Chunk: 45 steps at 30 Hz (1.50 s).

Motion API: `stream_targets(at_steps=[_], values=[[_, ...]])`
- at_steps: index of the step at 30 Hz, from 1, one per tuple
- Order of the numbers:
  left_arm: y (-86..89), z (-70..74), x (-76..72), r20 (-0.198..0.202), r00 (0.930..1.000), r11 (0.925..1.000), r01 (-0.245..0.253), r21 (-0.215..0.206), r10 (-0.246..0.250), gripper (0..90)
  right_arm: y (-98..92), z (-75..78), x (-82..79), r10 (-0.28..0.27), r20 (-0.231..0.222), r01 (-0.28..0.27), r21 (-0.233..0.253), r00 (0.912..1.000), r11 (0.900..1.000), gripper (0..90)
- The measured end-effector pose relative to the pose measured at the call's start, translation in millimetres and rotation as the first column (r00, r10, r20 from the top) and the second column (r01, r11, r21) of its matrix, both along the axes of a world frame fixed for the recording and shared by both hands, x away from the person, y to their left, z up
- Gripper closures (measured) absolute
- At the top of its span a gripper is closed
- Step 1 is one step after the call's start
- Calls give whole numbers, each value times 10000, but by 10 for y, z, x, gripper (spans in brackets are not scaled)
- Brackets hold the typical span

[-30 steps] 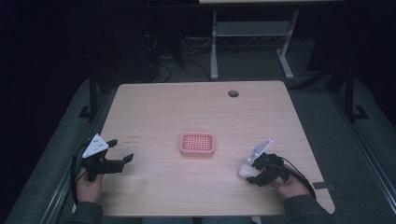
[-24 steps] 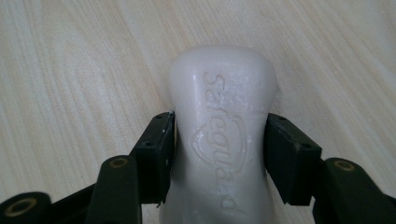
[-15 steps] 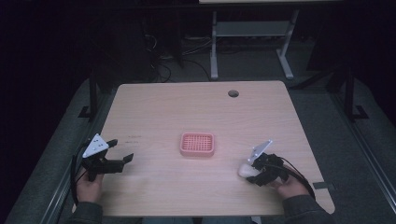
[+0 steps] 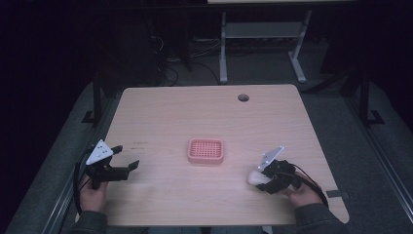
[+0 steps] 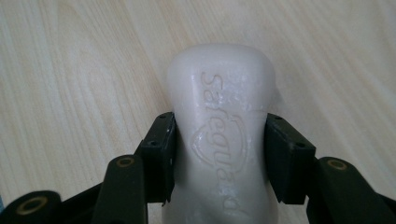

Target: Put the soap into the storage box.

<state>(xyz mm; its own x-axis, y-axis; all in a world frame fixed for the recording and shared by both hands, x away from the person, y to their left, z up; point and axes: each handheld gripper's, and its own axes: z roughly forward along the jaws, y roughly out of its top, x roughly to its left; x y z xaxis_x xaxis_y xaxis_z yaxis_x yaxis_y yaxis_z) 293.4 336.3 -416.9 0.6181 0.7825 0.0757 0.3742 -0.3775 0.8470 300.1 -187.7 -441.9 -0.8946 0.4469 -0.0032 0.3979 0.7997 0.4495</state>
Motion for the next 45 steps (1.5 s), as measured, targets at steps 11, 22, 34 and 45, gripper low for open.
stream_targets(at_steps=[11, 22, 34, 45], values=[[2, 4, -2, 14, 10000, 10000, 5, 13, -5, 145, 83, 168, 26, 241, 353, -238, -86, 9991, 9997, 484], [-1, 5, -4, 21, 10000, 10000, 6, 5, -6, 145, 143, 258, 88, 393, 448, -389, -87, 9982, 9992, 484], [0, 8, -6, 17, 10000, 10000, 0, -2, 0, 145, 260, 393, 194, 690, 518, -690, -12, 9963, 9976, 484], [-1, 7, -5, 19, 10000, 10000, 3, -30, -3, 145, 373, 434, 298, 915, 443, -915, -16, 9948, 9958, 484]])
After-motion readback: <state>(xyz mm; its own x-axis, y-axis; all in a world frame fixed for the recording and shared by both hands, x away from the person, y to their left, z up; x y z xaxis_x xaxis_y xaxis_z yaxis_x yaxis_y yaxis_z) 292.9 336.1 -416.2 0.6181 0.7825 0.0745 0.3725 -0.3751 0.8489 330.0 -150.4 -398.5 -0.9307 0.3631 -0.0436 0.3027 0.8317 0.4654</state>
